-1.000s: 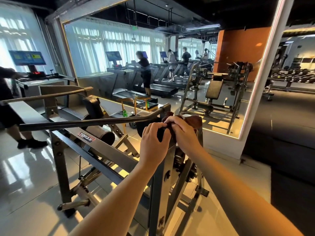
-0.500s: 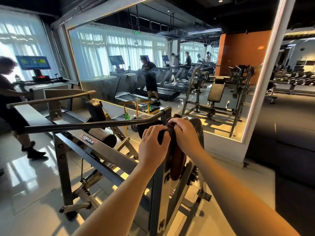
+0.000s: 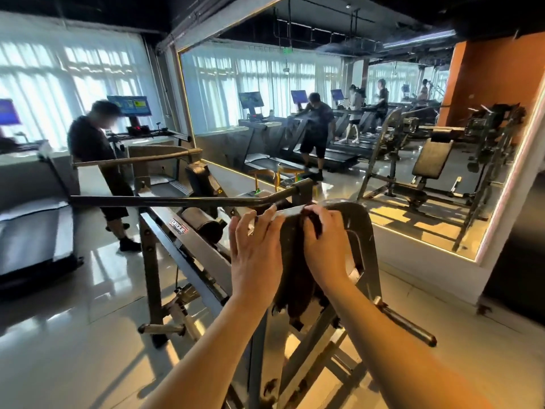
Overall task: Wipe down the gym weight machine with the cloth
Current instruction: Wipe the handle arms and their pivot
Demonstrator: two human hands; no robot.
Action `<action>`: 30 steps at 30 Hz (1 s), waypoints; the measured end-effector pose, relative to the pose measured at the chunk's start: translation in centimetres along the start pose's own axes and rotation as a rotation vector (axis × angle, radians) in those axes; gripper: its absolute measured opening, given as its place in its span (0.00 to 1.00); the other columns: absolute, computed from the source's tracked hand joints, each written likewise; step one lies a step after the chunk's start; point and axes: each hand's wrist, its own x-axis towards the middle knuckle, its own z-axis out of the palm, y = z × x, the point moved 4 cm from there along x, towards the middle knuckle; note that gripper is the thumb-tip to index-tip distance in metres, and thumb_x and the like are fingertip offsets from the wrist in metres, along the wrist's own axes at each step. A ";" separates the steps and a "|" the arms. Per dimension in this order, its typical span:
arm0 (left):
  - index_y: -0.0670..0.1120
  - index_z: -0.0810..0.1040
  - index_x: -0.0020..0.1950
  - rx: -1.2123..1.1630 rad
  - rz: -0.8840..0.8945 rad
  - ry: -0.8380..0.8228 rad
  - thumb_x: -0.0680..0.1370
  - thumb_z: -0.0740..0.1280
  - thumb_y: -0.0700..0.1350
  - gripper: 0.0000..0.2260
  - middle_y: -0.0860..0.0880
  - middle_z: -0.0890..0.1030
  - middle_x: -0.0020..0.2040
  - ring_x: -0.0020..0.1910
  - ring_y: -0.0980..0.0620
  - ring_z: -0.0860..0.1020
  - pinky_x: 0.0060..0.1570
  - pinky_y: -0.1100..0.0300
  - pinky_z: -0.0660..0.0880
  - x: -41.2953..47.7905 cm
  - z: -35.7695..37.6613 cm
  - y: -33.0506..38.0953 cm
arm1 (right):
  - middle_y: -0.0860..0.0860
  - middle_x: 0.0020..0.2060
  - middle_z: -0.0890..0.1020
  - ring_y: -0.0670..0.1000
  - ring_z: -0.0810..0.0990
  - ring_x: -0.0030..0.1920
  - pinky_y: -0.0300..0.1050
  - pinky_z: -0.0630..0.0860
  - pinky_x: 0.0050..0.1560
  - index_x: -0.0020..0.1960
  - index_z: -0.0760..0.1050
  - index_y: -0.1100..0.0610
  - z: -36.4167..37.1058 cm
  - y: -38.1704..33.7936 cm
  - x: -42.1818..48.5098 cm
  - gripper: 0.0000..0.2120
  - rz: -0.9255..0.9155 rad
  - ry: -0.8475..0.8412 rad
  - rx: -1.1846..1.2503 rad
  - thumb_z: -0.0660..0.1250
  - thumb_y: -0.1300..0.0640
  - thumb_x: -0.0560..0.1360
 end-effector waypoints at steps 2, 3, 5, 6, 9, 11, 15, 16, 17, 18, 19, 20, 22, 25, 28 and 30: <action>0.48 0.70 0.74 0.116 -0.008 -0.025 0.79 0.62 0.44 0.22 0.47 0.66 0.77 0.75 0.42 0.61 0.77 0.40 0.55 -1.4 0.9 1.0 | 0.47 0.56 0.77 0.40 0.74 0.55 0.26 0.67 0.56 0.63 0.77 0.51 0.4 0.0 -1.2 0.12 -0.192 -0.058 0.068 0.68 0.58 0.80; 0.48 0.70 0.74 0.154 -0.025 -0.024 0.80 0.60 0.45 0.21 0.47 0.65 0.78 0.76 0.42 0.60 0.78 0.42 0.54 -2.2 1.3 1.7 | 0.46 0.55 0.78 0.40 0.75 0.54 0.29 0.69 0.57 0.62 0.78 0.51 0.3 0.5 -1.2 0.12 -0.248 -0.093 0.096 0.70 0.58 0.79; 0.48 0.73 0.72 0.196 -0.086 0.007 0.81 0.57 0.46 0.19 0.47 0.69 0.76 0.75 0.42 0.61 0.77 0.45 0.55 -3.5 2.0 3.1 | 0.47 0.53 0.79 0.43 0.76 0.54 0.34 0.71 0.55 0.60 0.78 0.51 -0.4 2.4 0.0 0.12 -0.221 -0.126 0.142 0.71 0.58 0.78; 0.47 0.75 0.71 0.203 -0.127 0.027 0.81 0.57 0.47 0.19 0.47 0.72 0.74 0.74 0.42 0.62 0.75 0.46 0.59 -3.8 2.1 3.7 | 0.47 0.52 0.79 0.45 0.77 0.54 0.36 0.72 0.55 0.59 0.78 0.51 -0.9 3.7 0.9 0.12 -0.146 -0.111 0.172 0.72 0.58 0.77; 0.45 0.76 0.70 0.219 -0.252 0.022 0.82 0.60 0.44 0.17 0.46 0.75 0.71 0.71 0.44 0.65 0.71 0.46 0.66 -4.2 2.5 4.5 | 0.48 0.52 0.79 0.45 0.77 0.53 0.40 0.73 0.56 0.59 0.79 0.52 -1.5 5.1 1.5 0.11 -0.021 -0.116 0.236 0.72 0.58 0.77; 0.46 0.74 0.73 0.287 -0.294 -0.067 0.82 0.65 0.43 0.19 0.48 0.72 0.74 0.73 0.46 0.66 0.75 0.47 0.63 -4.4 3.2 4.3 | 0.45 0.53 0.78 0.41 0.75 0.53 0.34 0.71 0.57 0.62 0.79 0.52 -1.0 3.4 0.1 0.13 -0.181 -0.248 0.221 0.71 0.57 0.78; 0.43 0.70 0.75 0.269 -0.368 -0.103 0.83 0.58 0.48 0.21 0.45 0.71 0.75 0.74 0.44 0.66 0.75 0.52 0.55 -5.2 3.5 4.9 | 0.47 0.56 0.79 0.39 0.74 0.55 0.28 0.69 0.60 0.65 0.80 0.53 -1.2 3.2 -0.1 0.15 -0.361 -0.391 0.208 0.69 0.61 0.79; 0.43 0.69 0.76 0.216 -0.391 -0.092 0.84 0.55 0.48 0.22 0.45 0.70 0.75 0.74 0.45 0.65 0.74 0.53 0.56 -5.5 3.4 5.3 | 0.47 0.55 0.80 0.40 0.76 0.55 0.33 0.72 0.61 0.64 0.80 0.53 -1.5 4.0 0.7 0.15 -0.308 -0.370 0.200 0.70 0.61 0.79; 0.44 0.68 0.76 0.165 -0.407 -0.087 0.84 0.54 0.49 0.22 0.46 0.69 0.75 0.74 0.46 0.64 0.73 0.52 0.58 -5.8 3.5 5.5 | 0.47 0.54 0.80 0.41 0.76 0.54 0.38 0.73 0.62 0.63 0.81 0.52 -1.8 4.9 1.3 0.15 -0.234 -0.340 0.202 0.70 0.61 0.78; 0.44 0.67 0.77 0.130 -0.410 -0.095 0.84 0.52 0.49 0.22 0.47 0.68 0.75 0.74 0.48 0.62 0.73 0.52 0.59 -6.2 3.6 5.7 | 0.47 0.54 0.80 0.42 0.77 0.54 0.41 0.74 0.62 0.63 0.81 0.52 -2.1 5.4 1.6 0.14 -0.178 -0.305 0.209 0.70 0.62 0.78; 0.45 0.67 0.77 0.104 -0.415 -0.104 0.84 0.51 0.50 0.23 0.48 0.67 0.76 0.74 0.50 0.61 0.73 0.52 0.60 -6.4 3.8 5.9 | 0.47 0.54 0.80 0.42 0.77 0.54 0.41 0.74 0.62 0.63 0.81 0.53 -2.1 5.2 1.4 0.14 -0.167 -0.280 0.226 0.70 0.62 0.78; 0.46 0.66 0.78 0.078 -0.432 -0.105 0.85 0.50 0.52 0.23 0.50 0.66 0.76 0.75 0.51 0.60 0.73 0.53 0.60 -6.5 3.9 5.8 | 0.47 0.55 0.80 0.41 0.77 0.55 0.38 0.74 0.62 0.63 0.81 0.54 -1.9 4.4 0.8 0.14 -0.202 -0.282 0.246 0.70 0.62 0.78; 0.47 0.64 0.79 0.014 -0.488 -0.076 0.85 0.48 0.55 0.25 0.51 0.65 0.77 0.75 0.53 0.60 0.73 0.55 0.60 -6.4 4.1 5.7 | 0.46 0.56 0.79 0.39 0.75 0.56 0.29 0.71 0.61 0.64 0.81 0.55 -1.0 2.6 -0.4 0.14 -0.301 -0.339 0.290 0.69 0.62 0.79; 0.47 0.65 0.79 0.030 -0.484 -0.059 0.85 0.50 0.53 0.24 0.51 0.65 0.77 0.74 0.52 0.61 0.72 0.56 0.60 -6.5 4.1 5.6 | 0.46 0.56 0.79 0.36 0.74 0.54 0.25 0.68 0.59 0.64 0.81 0.55 -0.7 3.0 0.1 0.14 -0.344 -0.355 0.285 0.69 0.63 0.79; 0.48 0.66 0.78 0.137 -0.394 -0.116 0.85 0.51 0.51 0.23 0.52 0.66 0.78 0.74 0.51 0.62 0.72 0.55 0.58 -6.1 4.3 5.5 | 0.45 0.54 0.79 0.32 0.74 0.53 0.31 0.71 0.60 0.62 0.81 0.53 -1.7 6.3 1.7 0.14 -0.152 -0.221 0.269 0.69 0.62 0.79; 0.48 0.67 0.77 0.171 -0.356 -0.135 0.84 0.52 0.50 0.22 0.52 0.67 0.78 0.74 0.50 0.63 0.73 0.52 0.59 -5.4 4.6 5.5 | 0.44 0.55 0.78 0.33 0.74 0.53 0.37 0.73 0.63 0.63 0.80 0.52 -1.9 7.1 1.4 0.14 -0.027 -0.152 0.284 0.69 0.61 0.79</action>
